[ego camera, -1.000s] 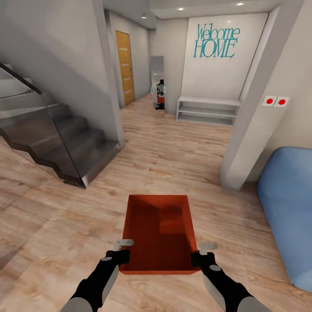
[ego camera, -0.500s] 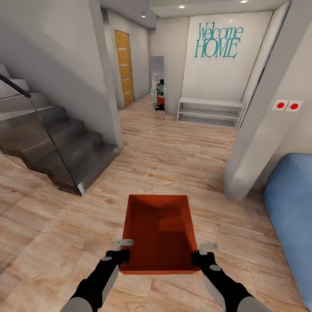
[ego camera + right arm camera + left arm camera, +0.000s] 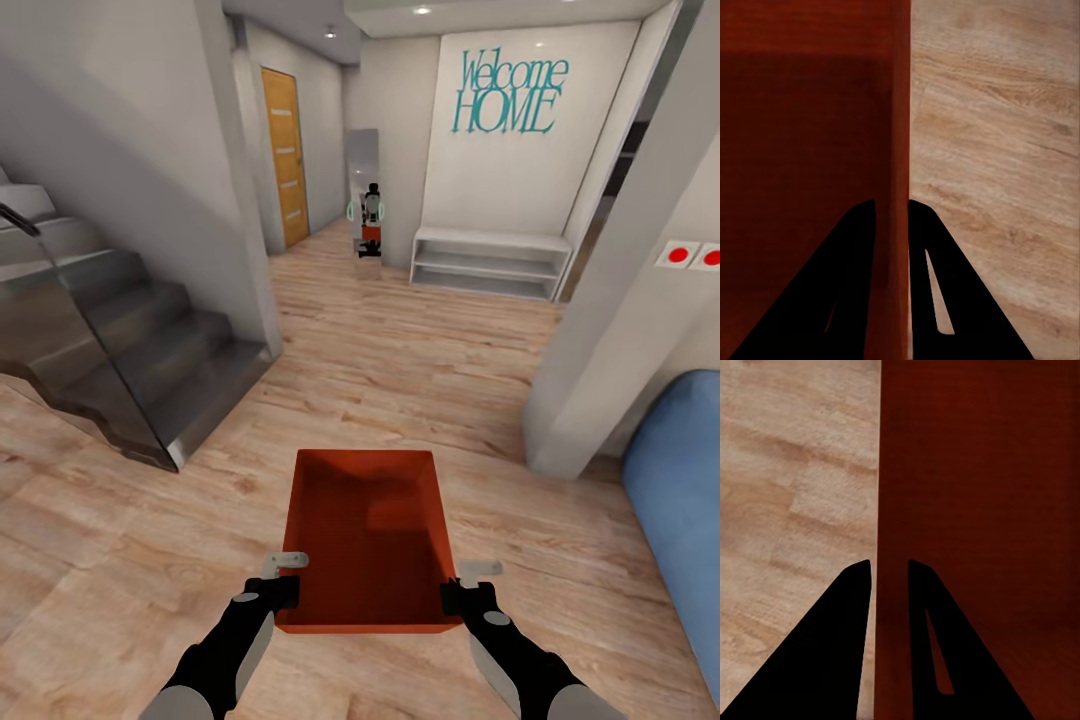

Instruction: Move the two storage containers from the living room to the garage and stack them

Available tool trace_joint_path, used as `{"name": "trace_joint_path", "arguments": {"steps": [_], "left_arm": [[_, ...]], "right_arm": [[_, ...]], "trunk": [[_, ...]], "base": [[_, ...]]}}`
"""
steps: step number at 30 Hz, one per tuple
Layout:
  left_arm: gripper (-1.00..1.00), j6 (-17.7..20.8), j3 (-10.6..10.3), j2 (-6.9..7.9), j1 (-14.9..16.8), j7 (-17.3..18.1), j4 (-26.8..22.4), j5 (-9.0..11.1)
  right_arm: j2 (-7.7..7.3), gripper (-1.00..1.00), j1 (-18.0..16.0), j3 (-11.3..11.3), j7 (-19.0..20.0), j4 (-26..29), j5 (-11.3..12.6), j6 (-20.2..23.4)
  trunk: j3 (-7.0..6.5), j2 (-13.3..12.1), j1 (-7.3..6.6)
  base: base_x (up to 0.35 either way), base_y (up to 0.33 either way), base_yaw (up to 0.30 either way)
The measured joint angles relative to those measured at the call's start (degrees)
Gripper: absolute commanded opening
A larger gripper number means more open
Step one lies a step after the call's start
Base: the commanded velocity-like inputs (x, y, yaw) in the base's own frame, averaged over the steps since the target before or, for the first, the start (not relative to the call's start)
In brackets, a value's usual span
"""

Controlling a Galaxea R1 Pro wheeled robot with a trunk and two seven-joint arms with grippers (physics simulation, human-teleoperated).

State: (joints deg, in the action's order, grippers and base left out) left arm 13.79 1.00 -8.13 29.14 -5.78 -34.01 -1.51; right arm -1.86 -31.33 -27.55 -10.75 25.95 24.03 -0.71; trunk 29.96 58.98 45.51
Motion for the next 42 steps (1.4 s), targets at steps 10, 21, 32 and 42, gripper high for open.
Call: {"name": "trace_joint_path", "arguments": {"steps": [10, 21, 32, 42], "left_arm": [[-1.0, -0.03, -0.01, 0.0, 0.0, 0.0, 0.02, 0.01], [-1.0, -0.03, -0.04, 0.0, -0.01, -0.01, 0.01, 0.0], [-1.0, 0.0, -0.02, 0.0, 0.0, 0.0, 0.01, 0.0], [-1.0, -0.01, -0.02, 0.0, 0.0, -0.01, 0.02, 0.01]], "right_arm": [[0.0, -1.0, 0.0, 0.03, 0.0, 0.0, -0.01, 0.0], [-0.01, -1.0, 0.01, 0.0, 0.0, 0.0, 0.02, 0.0], [0.0, -1.0, 0.0, 0.02, 0.0, 0.0, 0.02, 0.0], [-0.01, -1.0, 0.0, -0.01, 0.0, 0.0, 0.06, 0.0]], "trunk": [[0.0, 0.0, 0.0], [0.0, 0.0, 0.0], [0.0, 0.0, 0.0], [0.0, 0.0, 0.0]], "base": [[0.337, 0.0, 0.0], [0.337, 0.0, 0.0], [0.337, 0.0, 0.0], [0.336, 0.0, 0.0]]}}
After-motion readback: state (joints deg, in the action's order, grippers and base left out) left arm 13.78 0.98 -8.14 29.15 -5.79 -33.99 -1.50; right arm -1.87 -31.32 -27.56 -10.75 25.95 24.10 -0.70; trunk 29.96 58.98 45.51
